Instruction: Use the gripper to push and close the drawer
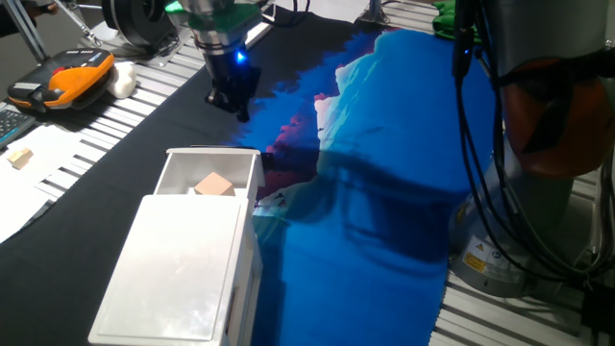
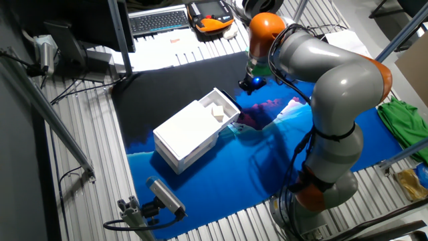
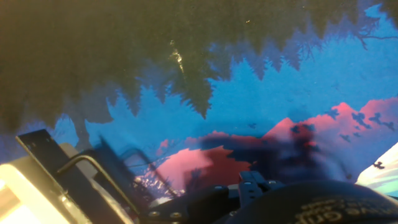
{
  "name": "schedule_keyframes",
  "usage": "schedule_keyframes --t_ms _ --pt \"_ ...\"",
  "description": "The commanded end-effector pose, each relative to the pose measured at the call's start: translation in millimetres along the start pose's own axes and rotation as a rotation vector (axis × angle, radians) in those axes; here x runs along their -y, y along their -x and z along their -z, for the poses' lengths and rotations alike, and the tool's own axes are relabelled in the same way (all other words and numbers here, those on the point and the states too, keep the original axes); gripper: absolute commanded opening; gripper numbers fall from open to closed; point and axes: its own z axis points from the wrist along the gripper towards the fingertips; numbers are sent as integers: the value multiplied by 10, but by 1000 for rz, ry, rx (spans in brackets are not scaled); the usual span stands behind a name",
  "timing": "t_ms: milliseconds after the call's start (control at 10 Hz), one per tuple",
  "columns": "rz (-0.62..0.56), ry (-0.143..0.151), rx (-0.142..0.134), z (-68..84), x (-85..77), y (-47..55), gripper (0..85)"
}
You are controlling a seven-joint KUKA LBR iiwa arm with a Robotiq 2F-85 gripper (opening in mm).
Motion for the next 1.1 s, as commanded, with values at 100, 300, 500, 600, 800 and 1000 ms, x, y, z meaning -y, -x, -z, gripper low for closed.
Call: schedule_keyframes --t_ms 100,300,500,600,800,1000 --pt "-5 3 1 -17 -24 -14 0" --pt "-8 6 0 -26 -38 -12 0" --pt "-12 8 2 -36 -65 -21 0" --pt "-12 10 0 -38 -66 -23 0" --pt "-37 68 -21 -64 -78 -23 0" --pt "-43 75 -22 -92 -111 -45 0"
